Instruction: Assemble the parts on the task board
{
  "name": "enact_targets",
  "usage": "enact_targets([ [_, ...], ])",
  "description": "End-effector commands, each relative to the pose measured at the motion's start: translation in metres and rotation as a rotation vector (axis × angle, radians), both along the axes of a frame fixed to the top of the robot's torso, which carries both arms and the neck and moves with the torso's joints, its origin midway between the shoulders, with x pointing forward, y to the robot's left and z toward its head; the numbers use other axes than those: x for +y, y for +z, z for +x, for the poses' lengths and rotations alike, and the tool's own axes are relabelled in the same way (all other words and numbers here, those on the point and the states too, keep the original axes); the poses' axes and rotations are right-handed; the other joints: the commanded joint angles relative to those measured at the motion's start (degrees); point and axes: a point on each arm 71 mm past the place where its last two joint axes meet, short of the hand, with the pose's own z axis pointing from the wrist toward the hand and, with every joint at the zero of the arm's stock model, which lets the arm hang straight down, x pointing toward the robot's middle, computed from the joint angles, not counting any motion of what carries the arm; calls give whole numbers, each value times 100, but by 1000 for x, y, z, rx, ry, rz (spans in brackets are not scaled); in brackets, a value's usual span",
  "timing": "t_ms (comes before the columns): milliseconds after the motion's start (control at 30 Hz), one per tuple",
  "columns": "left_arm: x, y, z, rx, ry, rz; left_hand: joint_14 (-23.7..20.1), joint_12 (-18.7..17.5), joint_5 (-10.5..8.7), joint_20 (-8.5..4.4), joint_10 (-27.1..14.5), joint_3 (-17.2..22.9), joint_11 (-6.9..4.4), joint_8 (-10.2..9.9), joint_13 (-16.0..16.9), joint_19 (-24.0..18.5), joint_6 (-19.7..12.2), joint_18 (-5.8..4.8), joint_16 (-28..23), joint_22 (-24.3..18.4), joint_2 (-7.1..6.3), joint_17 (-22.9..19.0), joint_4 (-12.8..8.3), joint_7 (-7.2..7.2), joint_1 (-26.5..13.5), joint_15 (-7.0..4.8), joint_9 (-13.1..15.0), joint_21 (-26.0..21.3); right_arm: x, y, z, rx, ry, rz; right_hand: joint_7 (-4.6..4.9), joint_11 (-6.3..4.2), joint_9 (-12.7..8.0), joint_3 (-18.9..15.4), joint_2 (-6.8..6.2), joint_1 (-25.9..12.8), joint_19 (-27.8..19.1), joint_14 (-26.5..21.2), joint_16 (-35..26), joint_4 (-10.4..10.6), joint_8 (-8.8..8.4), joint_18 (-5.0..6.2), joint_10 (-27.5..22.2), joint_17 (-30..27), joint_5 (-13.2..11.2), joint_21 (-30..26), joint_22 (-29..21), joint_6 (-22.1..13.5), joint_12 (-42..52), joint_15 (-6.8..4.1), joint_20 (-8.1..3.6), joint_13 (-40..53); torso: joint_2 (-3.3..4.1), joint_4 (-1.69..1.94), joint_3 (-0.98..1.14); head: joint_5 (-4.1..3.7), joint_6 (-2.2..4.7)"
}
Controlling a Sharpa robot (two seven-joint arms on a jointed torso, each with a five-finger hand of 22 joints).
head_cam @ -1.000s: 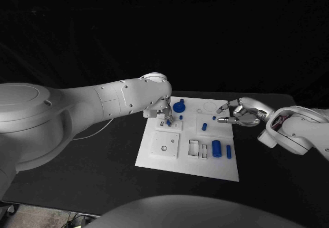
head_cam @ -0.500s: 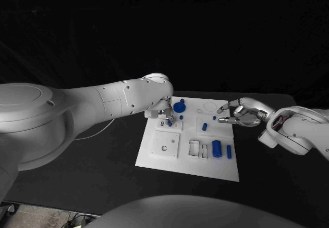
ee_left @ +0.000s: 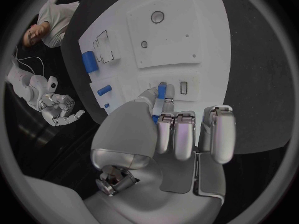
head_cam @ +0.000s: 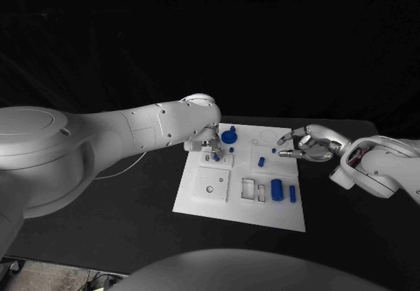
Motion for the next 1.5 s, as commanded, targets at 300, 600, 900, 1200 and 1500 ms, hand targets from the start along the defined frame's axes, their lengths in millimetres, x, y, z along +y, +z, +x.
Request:
enact_targets([
  [300, 1, -3, -2, 15, 1, 16, 613, 18, 4, -35, 586, 100, -7, 9, 1497, 176, 3, 10, 14, 1038, -12, 1510, -30, -33, -60, 34, 41, -21, 1, -1, -1, 10, 16, -3, 2, 34, -11, -25, 51, 16, -29, 597, 20, -17, -1, 49, 597, 1510, 33, -36, 1217, 52, -7, 39, 7, 1498, 1, -2, 0, 16, 0],
  [600, 0, -2, -1, -9, 7, -12, 613, 18, 92, -58, 586, 325, -44, 106, 1497, 198, 101, 4, 14, 1064, -93, 1510, -112, -79, -90, 5, 191, -14, 0, -1, -1, 11, 13, -4, 3, 34, -13, -27, 53, 16, -31, 597, 20, -17, -2, 50, 597, 1510, 33, -38, 1216, 52, -7, 39, 9, 1498, 2, -3, -1, 21, 0],
  [900, 2, 1, 0, -24, 17, -30, 613, 18, 116, -126, 586, 650, -127, 402, 1497, 235, 198, -5, 14, 1103, -233, 1510, -215, -170, -200, -71, 560, -1, -1, -2, -1, 14, 11, -6, 3, 35, -14, -28, 54, 16, -32, 597, 20, -18, -3, 50, 597, 1510, 33, -39, 1216, 52, -7, 40, 9, 1498, -3, -2, 0, 13, 0],
  [1200, 3, 4, 0, -3, 22, -13, 613, 18, 97, -146, 586, 738, -146, 484, 1497, 243, 196, -7, 14, 1110, -270, 1510, -211, -189, -275, -90, 677, 0, -1, -2, 0, 20, 8, -4, 5, 35, -18, -30, 59, 16, -44, 597, 20, -18, -5, 54, 597, 1510, 33, -52, 1211, 53, -7, 40, 10, 1498, -2, -4, 2, 26, 0],
  [1500, 4, 4, -1, 22, 17, 6, 613, 18, 92, -153, 586, 777, -153, 507, 1497, 235, 180, -4, 14, 1101, -285, 1510, -216, -195, -296, -96, 719, -9, 0, -3, 0, 24, 8, -3, 6, 37, -23, -33, 66, 16, -61, 597, 20, -19, -8, 59, 597, 1510, 32, -71, 1203, 53, -7, 42, 12, 1498, -1, 1, 1, 35, 0],
])
